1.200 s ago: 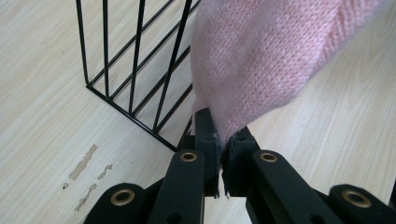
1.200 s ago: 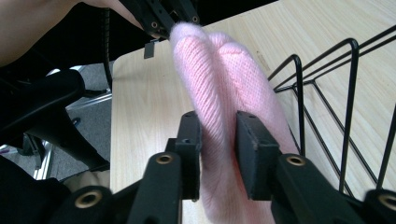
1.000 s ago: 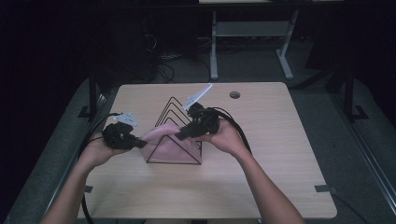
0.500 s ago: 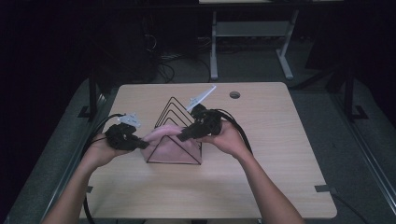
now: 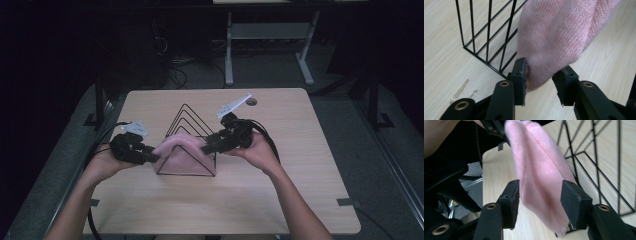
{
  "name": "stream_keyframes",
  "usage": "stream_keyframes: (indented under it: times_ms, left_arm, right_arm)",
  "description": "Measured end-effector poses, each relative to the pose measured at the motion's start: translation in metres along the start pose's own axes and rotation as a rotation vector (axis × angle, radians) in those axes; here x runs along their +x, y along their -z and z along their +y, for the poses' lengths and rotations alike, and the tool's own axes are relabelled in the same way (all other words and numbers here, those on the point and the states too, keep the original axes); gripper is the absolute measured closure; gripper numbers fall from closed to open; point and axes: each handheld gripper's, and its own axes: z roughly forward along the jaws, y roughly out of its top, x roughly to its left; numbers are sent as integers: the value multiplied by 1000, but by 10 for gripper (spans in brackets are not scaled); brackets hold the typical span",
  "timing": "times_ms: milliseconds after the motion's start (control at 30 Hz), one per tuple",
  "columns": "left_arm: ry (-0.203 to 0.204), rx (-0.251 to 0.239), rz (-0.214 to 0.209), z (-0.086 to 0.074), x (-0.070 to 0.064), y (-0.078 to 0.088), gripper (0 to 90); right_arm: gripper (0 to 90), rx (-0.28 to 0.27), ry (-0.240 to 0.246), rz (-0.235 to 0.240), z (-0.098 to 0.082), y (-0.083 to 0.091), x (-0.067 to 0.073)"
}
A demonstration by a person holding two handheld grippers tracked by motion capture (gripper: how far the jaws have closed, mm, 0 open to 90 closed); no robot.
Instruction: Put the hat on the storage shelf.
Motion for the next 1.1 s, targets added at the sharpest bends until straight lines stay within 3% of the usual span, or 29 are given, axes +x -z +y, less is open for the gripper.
stream_keyframes:
  times_ms: [400, 500, 667, 1100]
  left_arm:
    - [4, 4, 2, -4, -3, 5, 540]
    - [22, -3, -1, -6, -4, 5, 526]
    - [34, -12, -3, -11, -3, 6, 509]
    - [49, 5, 4, -22, -4, 4, 456]
  right_arm:
    - [368, -28, -69, -82, -28, 31, -12]
    - [350, -29, -78, -108, -36, 38, -13]
    - [337, -13, -83, -145, -49, 48, -13]
    - [311, -8, -159, -228, -92, 74, -17]
